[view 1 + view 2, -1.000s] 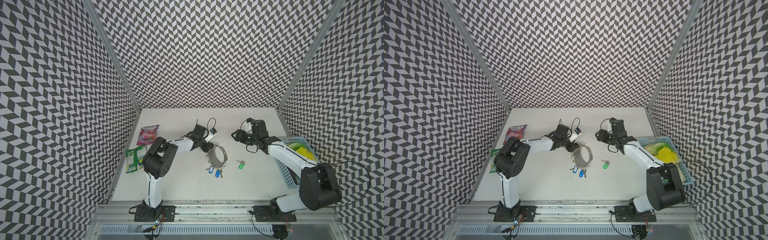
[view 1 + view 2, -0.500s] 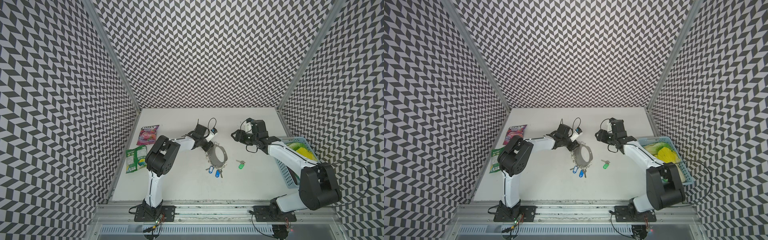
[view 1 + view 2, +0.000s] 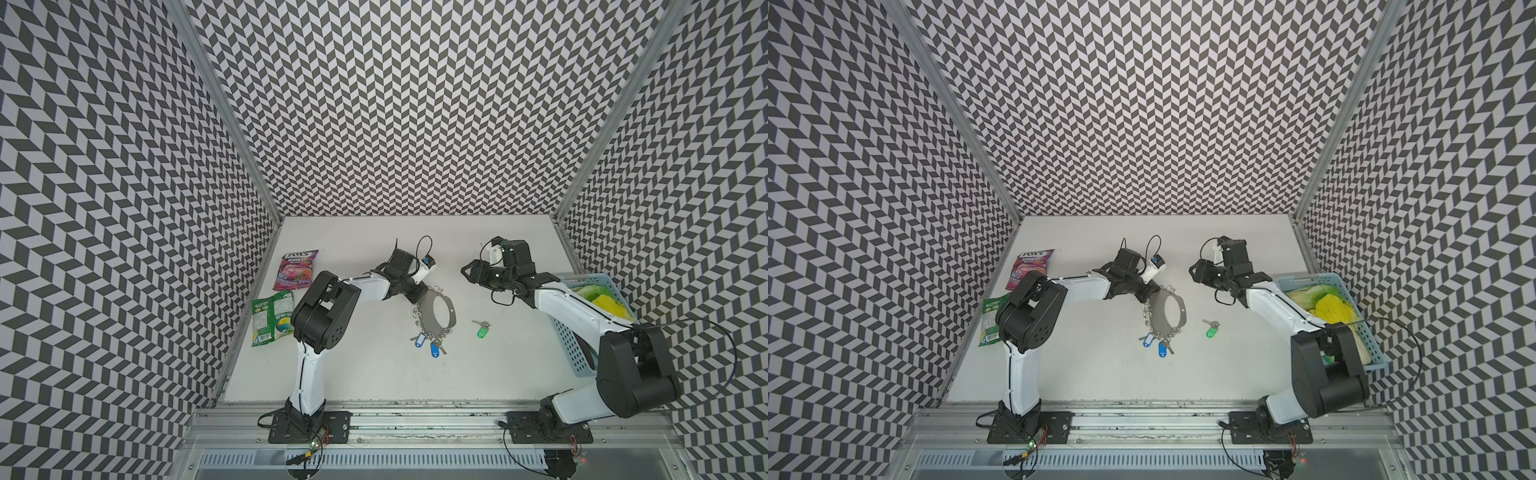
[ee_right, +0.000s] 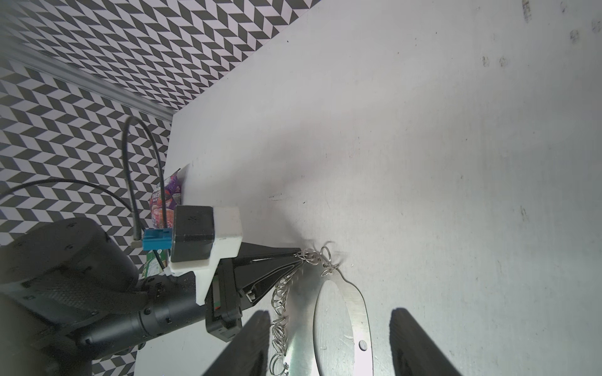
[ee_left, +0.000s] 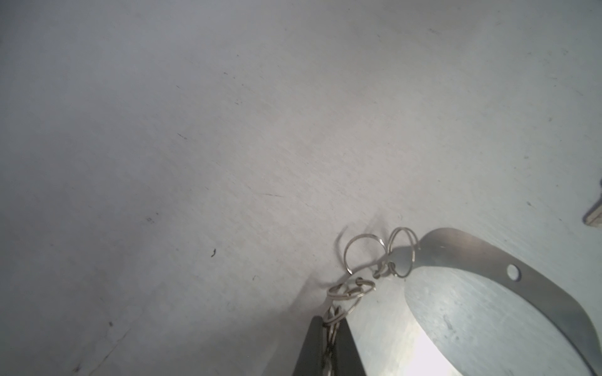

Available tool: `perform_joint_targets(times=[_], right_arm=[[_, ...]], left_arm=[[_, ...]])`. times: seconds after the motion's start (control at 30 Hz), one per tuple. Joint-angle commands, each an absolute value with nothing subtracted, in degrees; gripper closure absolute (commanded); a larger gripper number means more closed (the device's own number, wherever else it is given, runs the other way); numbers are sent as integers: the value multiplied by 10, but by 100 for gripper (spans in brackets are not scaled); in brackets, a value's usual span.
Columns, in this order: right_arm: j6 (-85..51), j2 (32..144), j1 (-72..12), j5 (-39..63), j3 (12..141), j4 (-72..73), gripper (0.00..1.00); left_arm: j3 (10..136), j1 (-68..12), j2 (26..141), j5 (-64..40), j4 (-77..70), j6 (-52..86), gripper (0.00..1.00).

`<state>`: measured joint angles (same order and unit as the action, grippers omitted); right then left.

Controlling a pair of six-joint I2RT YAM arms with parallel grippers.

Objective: Attach keys to a key ring
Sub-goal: Pick up the keyring from the center of the board.

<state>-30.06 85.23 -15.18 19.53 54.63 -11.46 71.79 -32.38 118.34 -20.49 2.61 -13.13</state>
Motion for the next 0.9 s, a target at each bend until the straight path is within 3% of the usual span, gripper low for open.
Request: perform_joint_targets(times=[0.0, 0.6, 0.87], right_arm=[[-303, 857, -152, 205, 542, -90, 39], [-240, 863, -177, 197, 536, -112, 39], [-192, 869, -188, 256, 501, -78, 39]], left_arm=[[697, -328, 1182, -212, 45, -116, 100], [672, -328, 1095, -229, 15, -72, 100], [671, -330, 1074, -235, 19, -69, 100]])
